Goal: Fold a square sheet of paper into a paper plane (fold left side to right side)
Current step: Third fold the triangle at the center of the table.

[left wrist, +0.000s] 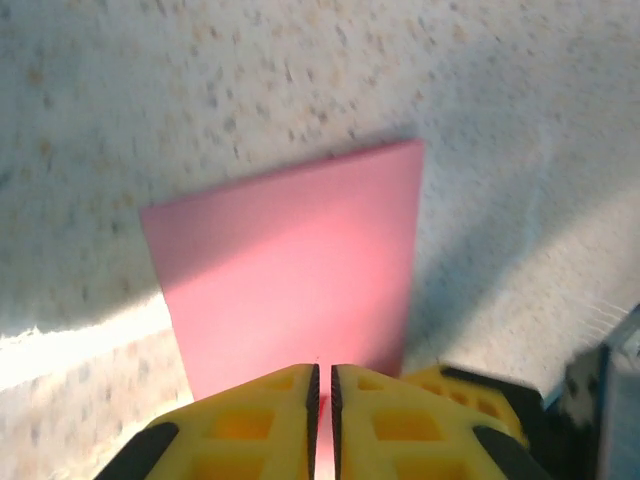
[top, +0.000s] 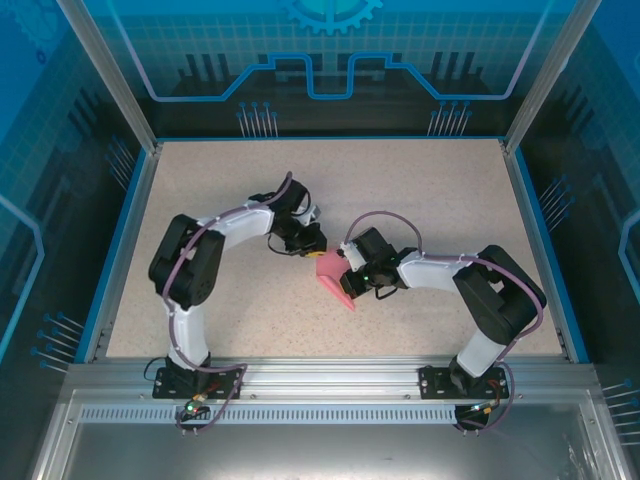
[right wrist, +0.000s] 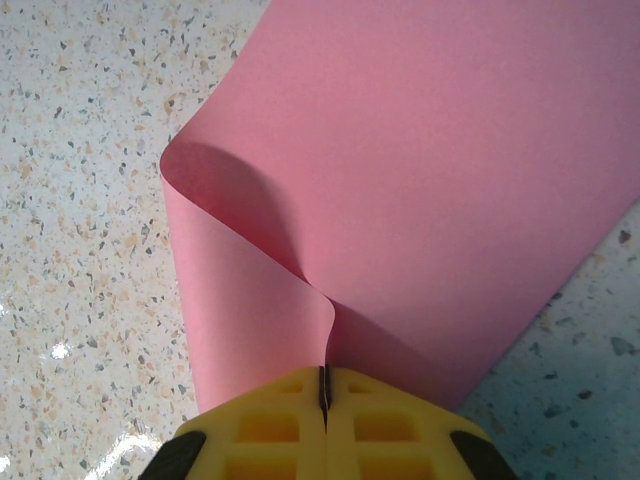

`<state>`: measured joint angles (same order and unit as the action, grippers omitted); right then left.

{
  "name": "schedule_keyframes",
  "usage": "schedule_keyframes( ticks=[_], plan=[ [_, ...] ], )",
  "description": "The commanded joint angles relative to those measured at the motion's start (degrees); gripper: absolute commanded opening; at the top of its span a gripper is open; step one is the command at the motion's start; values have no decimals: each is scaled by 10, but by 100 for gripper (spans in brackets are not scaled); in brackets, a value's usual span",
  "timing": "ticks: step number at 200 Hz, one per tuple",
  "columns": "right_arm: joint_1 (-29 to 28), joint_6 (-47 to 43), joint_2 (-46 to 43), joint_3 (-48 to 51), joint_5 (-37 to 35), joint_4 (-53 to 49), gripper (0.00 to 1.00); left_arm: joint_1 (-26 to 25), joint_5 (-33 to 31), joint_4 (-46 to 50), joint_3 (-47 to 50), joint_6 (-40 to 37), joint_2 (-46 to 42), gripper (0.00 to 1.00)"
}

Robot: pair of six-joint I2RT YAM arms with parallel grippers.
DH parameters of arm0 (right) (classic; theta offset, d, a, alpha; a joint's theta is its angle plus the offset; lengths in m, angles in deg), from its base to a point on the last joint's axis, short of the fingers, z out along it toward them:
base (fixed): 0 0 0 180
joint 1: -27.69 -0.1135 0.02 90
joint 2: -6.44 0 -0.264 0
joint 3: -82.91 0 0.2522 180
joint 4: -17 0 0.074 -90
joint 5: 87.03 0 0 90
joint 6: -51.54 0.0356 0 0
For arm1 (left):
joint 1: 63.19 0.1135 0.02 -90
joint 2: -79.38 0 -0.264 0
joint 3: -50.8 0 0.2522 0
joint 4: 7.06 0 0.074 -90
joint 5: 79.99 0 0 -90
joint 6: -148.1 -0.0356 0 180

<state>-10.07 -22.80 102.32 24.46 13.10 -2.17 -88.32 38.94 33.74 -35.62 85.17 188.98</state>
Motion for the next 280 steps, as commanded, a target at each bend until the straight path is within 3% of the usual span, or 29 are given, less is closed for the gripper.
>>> schedule_keyframes(
  ticks=[1, 31, 59, 246, 280],
  plan=[
    [1, -3, 28, 4, 4, -59, 0, -10, 62, -50, 56, 17, -41, 12],
    [1, -3, 32, 2, 4, -60, 0, -40, 107, -120, 102, 53, -48, 11],
    [1, -1, 31, 2, 2, -61, 0, -59, 90, -126, 109, 62, -25, 10],
    [3, 7, 15, -17, 7, -75, 0, -62, 2, -99, 135, 50, 41, 7],
    [21, 21, -27, -49, 5, -104, 22, -62, -6, -97, 138, 47, 53, 6]
  ],
)
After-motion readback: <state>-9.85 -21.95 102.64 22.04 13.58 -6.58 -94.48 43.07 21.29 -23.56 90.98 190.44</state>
